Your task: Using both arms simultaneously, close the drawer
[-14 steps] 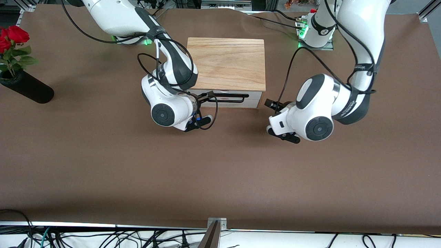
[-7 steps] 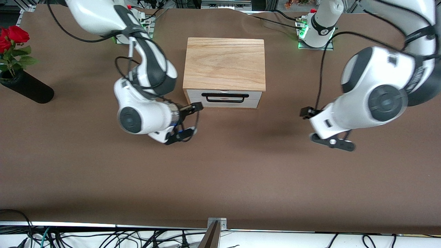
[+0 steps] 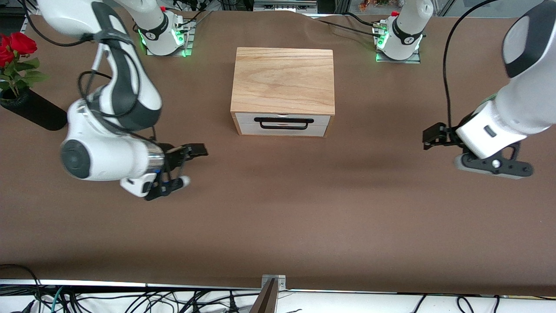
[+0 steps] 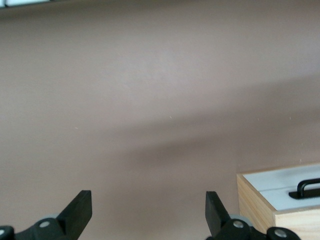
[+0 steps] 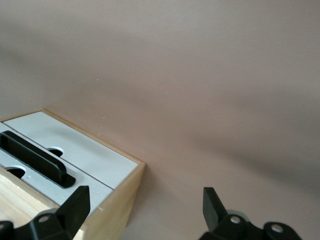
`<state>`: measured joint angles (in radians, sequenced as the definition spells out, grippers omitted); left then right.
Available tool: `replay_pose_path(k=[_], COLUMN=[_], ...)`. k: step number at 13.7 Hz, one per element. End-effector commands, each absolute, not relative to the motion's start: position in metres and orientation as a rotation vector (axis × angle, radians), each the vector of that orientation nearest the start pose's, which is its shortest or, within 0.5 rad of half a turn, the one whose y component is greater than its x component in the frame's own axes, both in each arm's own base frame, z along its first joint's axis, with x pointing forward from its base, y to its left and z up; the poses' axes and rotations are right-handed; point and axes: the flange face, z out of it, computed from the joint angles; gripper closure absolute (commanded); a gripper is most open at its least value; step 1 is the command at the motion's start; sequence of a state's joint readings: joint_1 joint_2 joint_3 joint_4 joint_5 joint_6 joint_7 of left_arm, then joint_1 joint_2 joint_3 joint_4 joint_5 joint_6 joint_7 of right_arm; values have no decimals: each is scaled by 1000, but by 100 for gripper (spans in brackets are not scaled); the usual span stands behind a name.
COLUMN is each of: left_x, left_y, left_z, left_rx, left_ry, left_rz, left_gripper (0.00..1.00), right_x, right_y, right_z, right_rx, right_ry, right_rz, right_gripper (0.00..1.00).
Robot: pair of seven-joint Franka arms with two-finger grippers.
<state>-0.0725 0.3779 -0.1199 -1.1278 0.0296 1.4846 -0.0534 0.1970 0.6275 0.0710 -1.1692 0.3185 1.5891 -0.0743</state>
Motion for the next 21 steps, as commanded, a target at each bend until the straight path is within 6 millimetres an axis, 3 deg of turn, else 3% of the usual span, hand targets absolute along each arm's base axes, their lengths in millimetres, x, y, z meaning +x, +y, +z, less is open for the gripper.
replay_pose_path(k=[1, 3, 6, 10, 13, 16, 18, 21], left_x=[593, 571, 546, 551, 554, 554, 554, 554], left_y=[-83, -74, -58, -54, -55, -53, -59, -60], left_z=[596, 593, 581, 580, 581, 581, 584, 582], left_rx=[-3103, -3099, -3149, -3162, -3129, -3100, -3098, -3098], left_ry=[152, 134, 82, 79, 88, 89, 105, 112], left_rz=[-67, -71, -4, 44, 35, 38, 31, 50], left_gripper=[0, 0, 0, 0, 0, 0, 0, 0], right_x=[692, 696, 693, 678, 652, 638, 638, 614], right_y=[146, 122, 98, 81, 65, 39, 27, 10], right_z=[436, 438, 464, 517, 551, 565, 576, 597], right_rx=[-2764, -2786, -2882, -3032, -3137, -3181, -3171, -3176], right_ry=[-319, -280, -266, -288, -294, -248, -214, -152], right_rz=[320, 314, 259, 149, 104, 61, -96, -187], right_gripper=[0, 0, 0, 0, 0, 0, 0, 0])
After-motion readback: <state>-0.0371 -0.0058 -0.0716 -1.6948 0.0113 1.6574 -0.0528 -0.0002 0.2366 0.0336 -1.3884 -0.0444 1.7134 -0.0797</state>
